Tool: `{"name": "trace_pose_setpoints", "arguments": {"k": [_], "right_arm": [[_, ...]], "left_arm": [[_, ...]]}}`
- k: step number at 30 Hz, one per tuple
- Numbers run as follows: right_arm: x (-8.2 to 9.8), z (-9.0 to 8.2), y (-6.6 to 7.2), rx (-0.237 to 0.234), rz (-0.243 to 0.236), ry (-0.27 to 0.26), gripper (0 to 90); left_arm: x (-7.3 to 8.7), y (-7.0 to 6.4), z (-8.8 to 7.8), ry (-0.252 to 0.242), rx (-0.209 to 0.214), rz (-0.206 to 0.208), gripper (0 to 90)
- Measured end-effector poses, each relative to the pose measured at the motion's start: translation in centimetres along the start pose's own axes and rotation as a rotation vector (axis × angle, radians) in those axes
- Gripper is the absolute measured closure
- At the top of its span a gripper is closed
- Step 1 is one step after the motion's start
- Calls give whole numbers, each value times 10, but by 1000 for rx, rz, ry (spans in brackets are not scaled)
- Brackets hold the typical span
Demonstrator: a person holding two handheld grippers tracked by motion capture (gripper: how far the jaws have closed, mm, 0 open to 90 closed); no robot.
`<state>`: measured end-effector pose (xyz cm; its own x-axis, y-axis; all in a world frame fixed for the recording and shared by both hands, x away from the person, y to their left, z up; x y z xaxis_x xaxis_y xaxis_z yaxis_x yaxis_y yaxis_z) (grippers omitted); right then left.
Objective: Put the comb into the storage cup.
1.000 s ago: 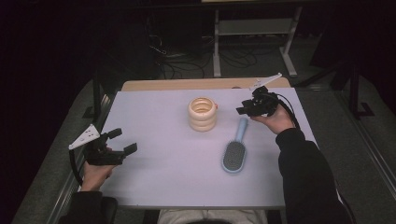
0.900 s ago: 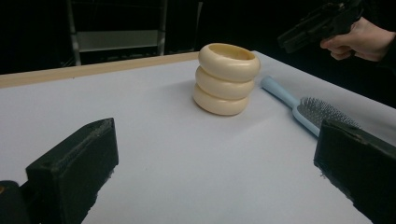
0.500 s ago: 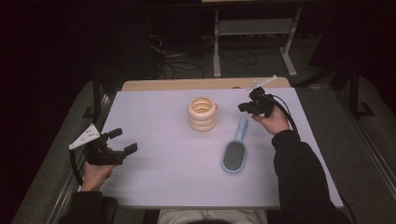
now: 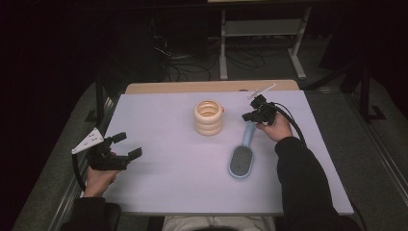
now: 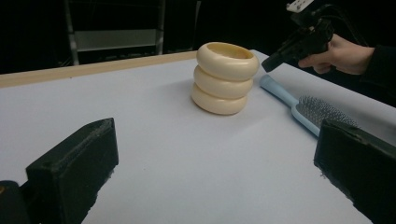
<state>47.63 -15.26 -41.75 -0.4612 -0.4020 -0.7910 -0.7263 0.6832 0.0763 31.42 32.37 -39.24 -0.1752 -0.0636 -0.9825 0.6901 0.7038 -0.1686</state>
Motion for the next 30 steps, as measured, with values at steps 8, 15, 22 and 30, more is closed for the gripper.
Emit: {"name": "trace_pose_setpoints", "arguments": {"k": [8,15,22,30], "right_arm": [[9,14,4,-27,1,38,888],[17,20,2,0,4,64,888],[22,18,-1,5,17,77,888],[30,9,-7,18,25,79,888]], "left_arm": [[0,0,0,-2,-2,-1,0],[0,0,0,-1,-1,-1,0],[0,0,-1,-7,-3,-4,0],[0,0,-2,-8,-4,-5,0]]}}
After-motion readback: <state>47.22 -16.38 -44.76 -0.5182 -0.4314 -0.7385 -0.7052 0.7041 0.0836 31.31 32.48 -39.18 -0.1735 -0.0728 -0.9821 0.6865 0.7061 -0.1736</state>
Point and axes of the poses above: each handheld gripper's, and its own axes: z roughly forward along the jaws, x roughly out of its underside, y roughly to its left, the point moved 2 cm from there along z, roughly forward along the jaws, and after that the axes turned 12 degrees about -y, right-handed, at the moved point
